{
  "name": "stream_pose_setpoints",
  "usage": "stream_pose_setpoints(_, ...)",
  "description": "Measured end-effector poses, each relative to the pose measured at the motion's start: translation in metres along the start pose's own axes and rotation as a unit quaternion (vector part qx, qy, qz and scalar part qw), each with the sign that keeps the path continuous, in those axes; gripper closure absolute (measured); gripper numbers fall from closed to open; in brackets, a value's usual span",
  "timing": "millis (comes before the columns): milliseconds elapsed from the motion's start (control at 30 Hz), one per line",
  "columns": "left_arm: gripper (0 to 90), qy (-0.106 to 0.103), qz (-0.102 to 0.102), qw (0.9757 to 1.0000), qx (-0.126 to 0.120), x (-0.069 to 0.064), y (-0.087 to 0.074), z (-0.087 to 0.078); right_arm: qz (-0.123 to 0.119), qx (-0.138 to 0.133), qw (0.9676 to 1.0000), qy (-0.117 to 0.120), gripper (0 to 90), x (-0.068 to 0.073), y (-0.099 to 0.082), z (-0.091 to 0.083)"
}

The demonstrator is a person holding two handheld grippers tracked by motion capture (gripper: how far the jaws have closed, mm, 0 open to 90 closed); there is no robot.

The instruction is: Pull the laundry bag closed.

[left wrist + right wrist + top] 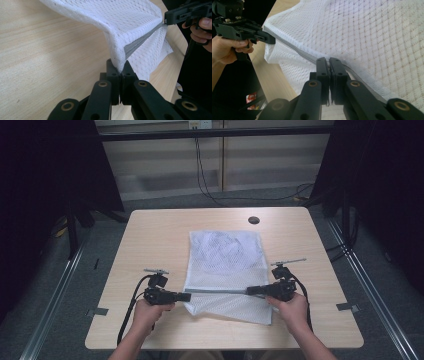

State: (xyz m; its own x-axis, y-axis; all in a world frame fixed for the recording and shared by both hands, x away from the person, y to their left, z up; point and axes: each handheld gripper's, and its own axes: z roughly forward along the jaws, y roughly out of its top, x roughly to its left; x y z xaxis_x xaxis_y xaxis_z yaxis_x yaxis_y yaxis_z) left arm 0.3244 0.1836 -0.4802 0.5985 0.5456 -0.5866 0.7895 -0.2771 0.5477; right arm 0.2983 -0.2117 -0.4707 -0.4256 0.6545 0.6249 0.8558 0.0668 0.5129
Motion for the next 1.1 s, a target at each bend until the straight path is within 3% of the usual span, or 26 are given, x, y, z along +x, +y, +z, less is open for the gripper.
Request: stream_pose_setpoints(1100,88.7,-0.002,-0.004,1.0000,0.004,0.0001,-0.0020,-0.0020,0.003,-0.004,1.0000,-0.002,87.1,-0.0048,-0.0021,-0.0069)
